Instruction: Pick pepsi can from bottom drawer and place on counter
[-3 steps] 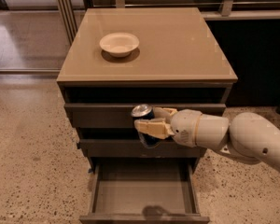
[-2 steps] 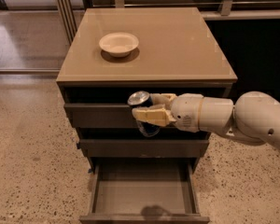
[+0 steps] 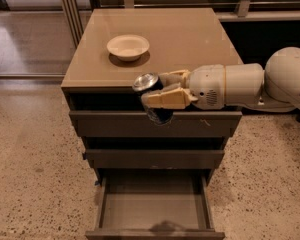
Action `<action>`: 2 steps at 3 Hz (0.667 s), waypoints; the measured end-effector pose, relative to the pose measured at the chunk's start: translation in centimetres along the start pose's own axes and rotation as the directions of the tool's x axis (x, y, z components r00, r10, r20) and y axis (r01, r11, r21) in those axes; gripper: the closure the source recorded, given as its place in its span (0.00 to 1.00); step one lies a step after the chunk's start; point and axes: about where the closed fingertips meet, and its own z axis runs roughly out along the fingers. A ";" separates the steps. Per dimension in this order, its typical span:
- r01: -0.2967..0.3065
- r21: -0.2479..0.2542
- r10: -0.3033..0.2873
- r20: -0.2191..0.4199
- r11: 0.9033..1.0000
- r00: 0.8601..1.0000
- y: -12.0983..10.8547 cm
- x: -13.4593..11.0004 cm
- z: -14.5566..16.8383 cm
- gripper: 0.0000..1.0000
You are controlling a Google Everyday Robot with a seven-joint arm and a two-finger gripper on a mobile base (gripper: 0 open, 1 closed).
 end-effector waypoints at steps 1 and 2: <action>0.000 0.000 0.000 0.000 1.000 1.000 0.0 0.0 0.0 1.00; -0.007 -0.007 0.007 0.017 1.000 1.000 -0.4 0.4 0.7 1.00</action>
Offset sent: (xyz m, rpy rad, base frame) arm 0.0134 0.0042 -0.0150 0.0462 0.0089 -0.0025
